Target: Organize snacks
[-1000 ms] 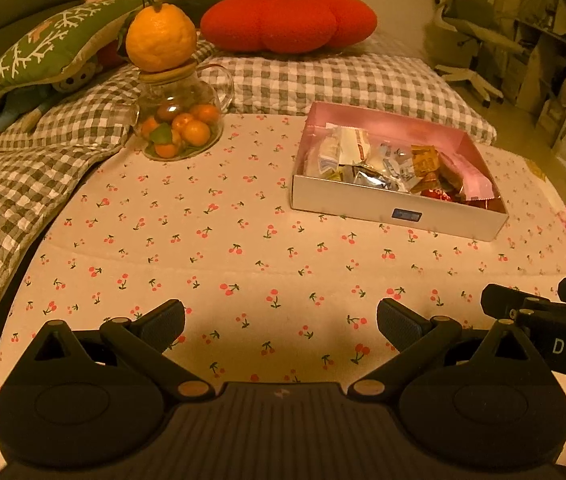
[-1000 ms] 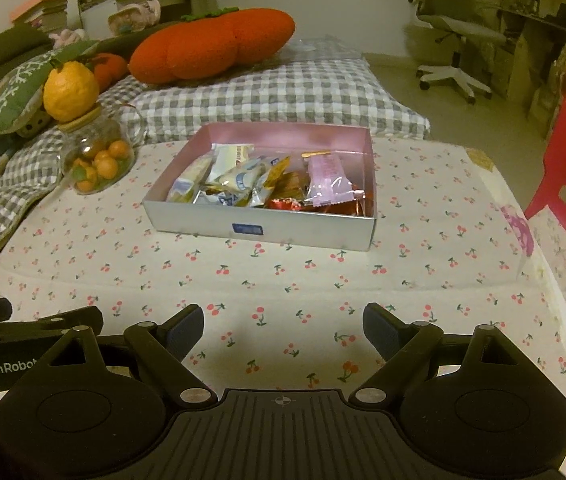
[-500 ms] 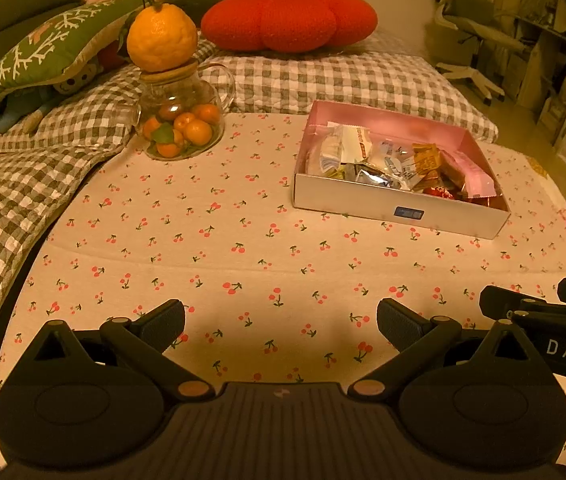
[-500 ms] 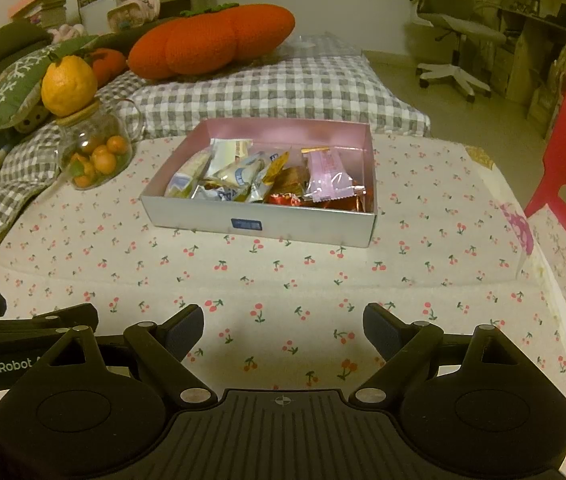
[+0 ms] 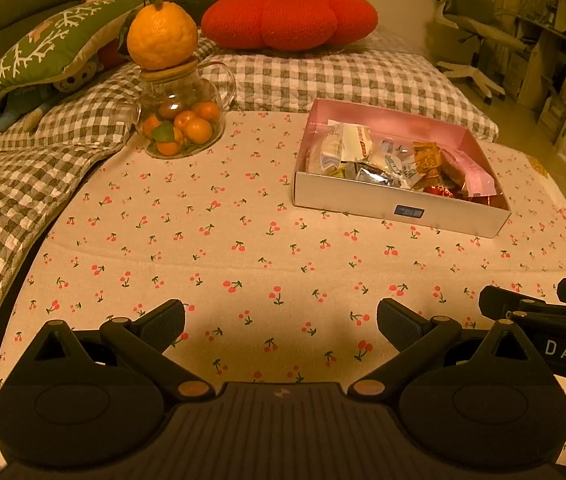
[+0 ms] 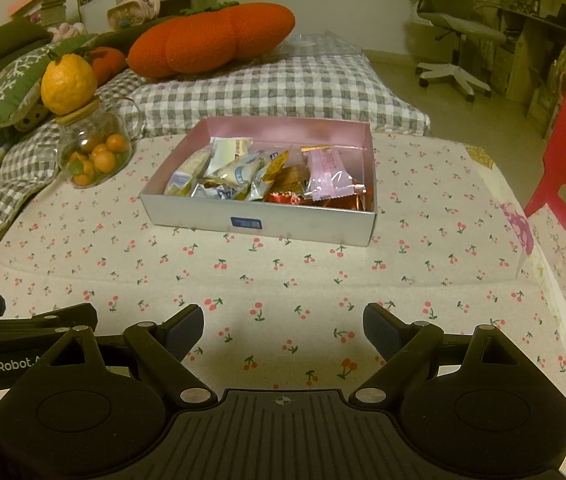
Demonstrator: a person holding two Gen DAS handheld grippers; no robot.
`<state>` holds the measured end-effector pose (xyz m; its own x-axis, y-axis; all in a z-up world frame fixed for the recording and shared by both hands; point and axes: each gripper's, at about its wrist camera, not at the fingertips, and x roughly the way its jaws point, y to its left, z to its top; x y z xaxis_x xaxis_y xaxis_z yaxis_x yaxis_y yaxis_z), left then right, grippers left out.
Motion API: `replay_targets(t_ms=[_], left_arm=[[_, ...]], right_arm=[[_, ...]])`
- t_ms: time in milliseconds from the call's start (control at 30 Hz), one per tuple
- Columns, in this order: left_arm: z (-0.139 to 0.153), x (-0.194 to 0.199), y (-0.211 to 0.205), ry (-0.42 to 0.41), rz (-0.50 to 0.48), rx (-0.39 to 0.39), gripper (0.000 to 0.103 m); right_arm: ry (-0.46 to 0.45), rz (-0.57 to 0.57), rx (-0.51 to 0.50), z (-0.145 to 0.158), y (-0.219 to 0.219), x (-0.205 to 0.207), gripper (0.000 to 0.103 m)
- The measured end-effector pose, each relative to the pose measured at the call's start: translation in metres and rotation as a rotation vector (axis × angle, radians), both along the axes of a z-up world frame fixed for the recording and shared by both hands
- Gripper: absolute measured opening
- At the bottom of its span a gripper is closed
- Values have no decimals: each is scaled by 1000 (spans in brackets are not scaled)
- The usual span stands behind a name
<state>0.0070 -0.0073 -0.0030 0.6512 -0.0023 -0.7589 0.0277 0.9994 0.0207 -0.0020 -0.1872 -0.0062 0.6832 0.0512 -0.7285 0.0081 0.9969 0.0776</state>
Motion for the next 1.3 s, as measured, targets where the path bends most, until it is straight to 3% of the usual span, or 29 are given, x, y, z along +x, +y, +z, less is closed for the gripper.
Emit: replay_targets(t_ms=[1300], left_arm=[[-1,1,-1,15,-8,2,102]], right_arm=[[16,-2,0,-4,1,1,89]])
